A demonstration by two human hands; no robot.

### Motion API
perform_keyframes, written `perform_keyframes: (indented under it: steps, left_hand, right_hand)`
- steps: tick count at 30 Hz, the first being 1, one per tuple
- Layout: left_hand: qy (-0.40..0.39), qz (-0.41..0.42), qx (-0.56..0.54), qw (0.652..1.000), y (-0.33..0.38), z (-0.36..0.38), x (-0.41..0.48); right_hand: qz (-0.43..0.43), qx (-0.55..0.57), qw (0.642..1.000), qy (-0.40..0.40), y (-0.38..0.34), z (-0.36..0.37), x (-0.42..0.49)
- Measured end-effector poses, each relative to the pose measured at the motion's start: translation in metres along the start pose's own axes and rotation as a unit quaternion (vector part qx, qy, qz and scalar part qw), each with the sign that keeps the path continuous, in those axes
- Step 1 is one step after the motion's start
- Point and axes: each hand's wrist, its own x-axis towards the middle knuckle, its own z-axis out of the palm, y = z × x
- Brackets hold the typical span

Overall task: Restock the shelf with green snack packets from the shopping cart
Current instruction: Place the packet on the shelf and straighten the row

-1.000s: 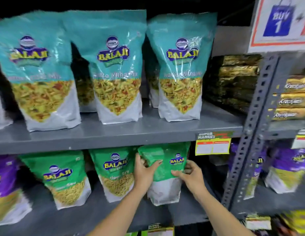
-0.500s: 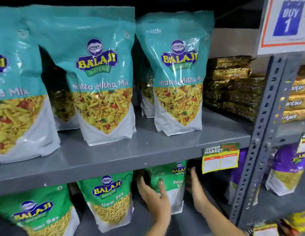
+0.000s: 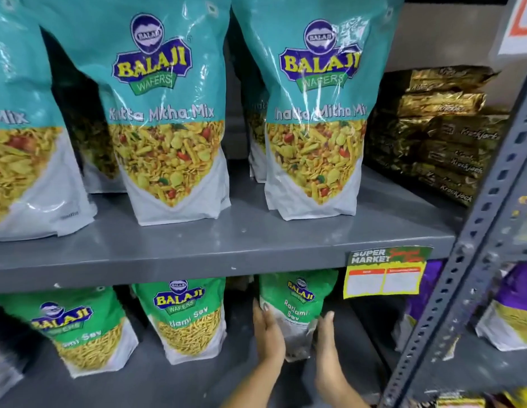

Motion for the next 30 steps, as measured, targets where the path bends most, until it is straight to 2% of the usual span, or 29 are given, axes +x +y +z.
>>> perform_keyframes:
  steps: [3, 5, 7, 11, 15, 17, 20, 24, 30]
  left_hand:
    - [0.035, -0.025, -0.015, 0.999, -0.006, -0.001, -0.007]
    - [0.041, -0.041, -0.031, 0.998, -0.006, 0.000, -0.019]
    - [0.009, -0.053, -0.051, 0.997, 0.000, 0.001, -0.029]
    - [-0.052, -0.039, -0.040, 0.997, -0.002, -0.003, -0.018]
    - [-0.098, -0.068, -0.047, 0.992, -0.004, -0.014, 0.001]
    - [-0.066, -0.064, -0.049, 0.995, -0.009, -0.017, 0.004]
    - [0.023, -0.016, -0.078, 0.997, -0.012, -0.014, -0.015]
    - [0.005, 0.017, -0.129, 0.991, -0.016, -0.002, -0.035]
    - [-0.021, 0.006, -0.135, 0.991, -0.003, -0.007, -0.006]
  right_hand:
    - [0.000, 0.068, 0.997, 0.029, -0.020, -0.001, 0.018]
    - [-0.015, 0.058, 0.998, 0.022, -0.034, 0.002, 0.028]
    - [0.007, 0.050, 0.999, 0.010, -0.035, 0.002, 0.037]
    - [0.049, -0.009, 0.996, -0.071, -0.018, 0.010, 0.029]
    - [0.046, -0.021, 0.998, -0.044, 0.005, 0.021, 0.012]
    - [0.049, 0.004, 0.998, -0.024, 0.003, 0.025, 0.008]
    - [0.057, 0.044, 0.997, 0.000, -0.021, 0.025, 0.026]
    - [0.051, 0.015, 0.998, 0.016, -0.042, 0.032, 0.049]
    - [0.030, -0.055, 0.998, 0.026, -0.027, 0.040, 0.028]
